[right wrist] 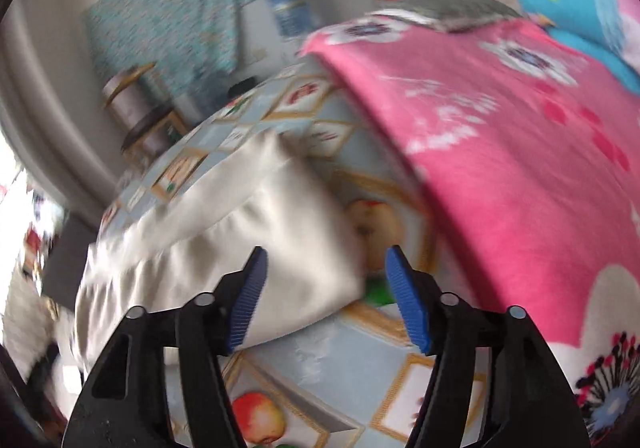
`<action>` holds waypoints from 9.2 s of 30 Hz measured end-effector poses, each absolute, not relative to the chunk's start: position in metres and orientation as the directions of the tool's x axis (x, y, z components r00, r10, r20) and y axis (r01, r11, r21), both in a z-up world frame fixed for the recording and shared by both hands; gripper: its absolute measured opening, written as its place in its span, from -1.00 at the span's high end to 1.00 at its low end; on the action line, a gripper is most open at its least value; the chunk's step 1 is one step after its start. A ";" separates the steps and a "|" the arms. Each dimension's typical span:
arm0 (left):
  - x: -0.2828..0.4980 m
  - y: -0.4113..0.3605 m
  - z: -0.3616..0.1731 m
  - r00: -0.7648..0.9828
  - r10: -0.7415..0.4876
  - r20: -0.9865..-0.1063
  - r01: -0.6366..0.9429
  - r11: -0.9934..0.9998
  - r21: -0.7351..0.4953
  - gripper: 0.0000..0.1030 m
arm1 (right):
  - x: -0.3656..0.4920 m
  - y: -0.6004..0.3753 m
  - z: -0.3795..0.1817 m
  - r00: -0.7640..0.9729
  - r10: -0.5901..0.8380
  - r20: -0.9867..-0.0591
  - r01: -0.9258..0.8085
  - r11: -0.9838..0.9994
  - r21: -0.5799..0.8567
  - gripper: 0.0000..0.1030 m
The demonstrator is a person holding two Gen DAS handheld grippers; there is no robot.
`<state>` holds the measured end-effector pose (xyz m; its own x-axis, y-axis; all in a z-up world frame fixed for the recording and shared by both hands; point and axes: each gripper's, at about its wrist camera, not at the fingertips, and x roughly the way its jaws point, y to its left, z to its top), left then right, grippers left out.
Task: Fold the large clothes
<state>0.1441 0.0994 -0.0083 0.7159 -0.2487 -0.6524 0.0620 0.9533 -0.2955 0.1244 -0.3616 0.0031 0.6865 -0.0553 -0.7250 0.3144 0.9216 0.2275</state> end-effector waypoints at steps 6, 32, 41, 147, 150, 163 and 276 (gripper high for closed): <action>0.168 0.046 -0.019 0.679 -0.330 -0.655 0.249 0.944 -0.217 -0.30 | 0.145 -0.293 -0.020 0.684 -0.025 -0.729 0.115 0.990 0.075 -0.58; 0.207 0.017 -0.050 0.574 -0.202 -0.794 0.130 0.979 -0.155 -0.32 | 0.201 -0.223 -0.056 0.565 -0.020 -0.825 0.051 0.999 0.011 -0.78; 0.175 0.012 -0.032 0.611 -0.197 -0.767 0.170 0.979 -0.115 -0.39 | 0.169 -0.214 -0.048 0.599 0.009 -0.801 0.055 0.997 0.052 -0.85; 0.071 -0.061 0.001 0.553 0.024 -0.833 0.093 0.992 0.091 -0.90 | 0.013 -0.245 0.004 0.619 -0.152 -0.771 0.234 0.972 -0.004 -0.86; 0.072 -0.063 0.001 0.550 0.025 -0.835 0.091 0.992 0.090 -0.90 | 0.013 -0.245 0.004 0.622 -0.153 -0.768 0.229 0.973 -0.009 -0.86; 0.071 -0.066 0.003 0.544 0.007 -0.839 0.089 0.994 0.066 -0.90 | 0.014 -0.246 0.004 0.620 -0.158 -0.768 0.227 0.974 -0.017 -0.86; 0.072 -0.061 0.003 0.536 -0.019 -0.844 0.077 0.997 0.026 -0.90 | 0.018 -0.249 0.003 0.612 -0.163 -0.774 0.224 0.974 -0.028 -0.86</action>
<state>0.0722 -0.0608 0.0028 0.5356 -0.0193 -0.8443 0.0770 0.9967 0.0261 0.0184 -0.2494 0.0027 0.6122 -0.1628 -0.7737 0.2236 0.9743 -0.0281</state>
